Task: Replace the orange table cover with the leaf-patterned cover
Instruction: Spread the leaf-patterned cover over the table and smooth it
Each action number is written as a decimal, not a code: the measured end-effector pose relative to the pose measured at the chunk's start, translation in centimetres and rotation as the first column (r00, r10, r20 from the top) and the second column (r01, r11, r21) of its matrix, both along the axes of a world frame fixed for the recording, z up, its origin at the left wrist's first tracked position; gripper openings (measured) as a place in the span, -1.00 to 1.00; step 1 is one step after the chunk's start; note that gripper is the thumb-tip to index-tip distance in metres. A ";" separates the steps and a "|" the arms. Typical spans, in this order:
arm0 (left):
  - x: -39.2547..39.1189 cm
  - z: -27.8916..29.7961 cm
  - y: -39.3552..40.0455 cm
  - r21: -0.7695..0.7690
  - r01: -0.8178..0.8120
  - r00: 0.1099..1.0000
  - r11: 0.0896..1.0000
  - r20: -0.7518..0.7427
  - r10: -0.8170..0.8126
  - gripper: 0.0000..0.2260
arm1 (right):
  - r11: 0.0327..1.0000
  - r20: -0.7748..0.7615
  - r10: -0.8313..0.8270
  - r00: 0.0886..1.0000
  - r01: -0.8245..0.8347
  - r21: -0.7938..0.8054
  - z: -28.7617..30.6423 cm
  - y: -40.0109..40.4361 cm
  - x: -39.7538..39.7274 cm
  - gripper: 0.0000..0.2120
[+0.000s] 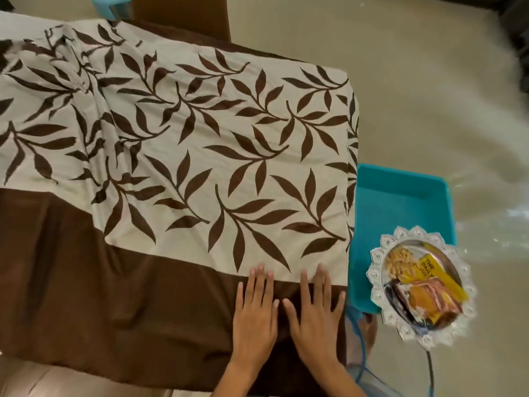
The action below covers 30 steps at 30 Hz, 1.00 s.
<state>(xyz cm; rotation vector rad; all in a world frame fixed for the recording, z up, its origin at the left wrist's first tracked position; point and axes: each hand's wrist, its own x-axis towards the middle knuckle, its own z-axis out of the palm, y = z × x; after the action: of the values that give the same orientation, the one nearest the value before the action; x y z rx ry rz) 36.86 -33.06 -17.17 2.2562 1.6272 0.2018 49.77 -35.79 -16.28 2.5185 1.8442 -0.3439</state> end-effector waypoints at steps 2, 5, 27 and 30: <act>-0.3 -0.1 -1.3 0.008 0.041 0.999 0.999 0.018 -0.041 -0.54 | 1.000 0.007 -0.009 1.000 0.009 -0.010 -0.7 -2.0 0.1 -0.37; -0.5 0.1 -2.9 -0.003 0.106 0.993 0.994 0.052 -0.106 -0.56 | 0.999 -0.001 0.033 0.999 -0.032 0.024 -0.4 -2.9 1.0 -0.37; -21.6 19.1 -24.7 0.269 -0.334 0.904 0.903 0.364 0.226 -0.61 | 0.880 -0.383 0.439 0.812 -0.303 0.366 19.0 -17.0 -19.7 -0.73; -28.1 21.1 -28.5 0.308 -0.435 0.878 0.846 0.355 0.322 -0.63 | 0.838 -0.390 0.531 0.752 -0.398 0.373 20.5 -19.0 -26.0 -0.73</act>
<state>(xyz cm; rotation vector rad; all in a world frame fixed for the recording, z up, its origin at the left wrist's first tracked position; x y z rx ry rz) 8.71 -61.54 3.90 1.9862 1.9843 0.9856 23.78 -54.78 4.22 2.0984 2.8042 -0.8122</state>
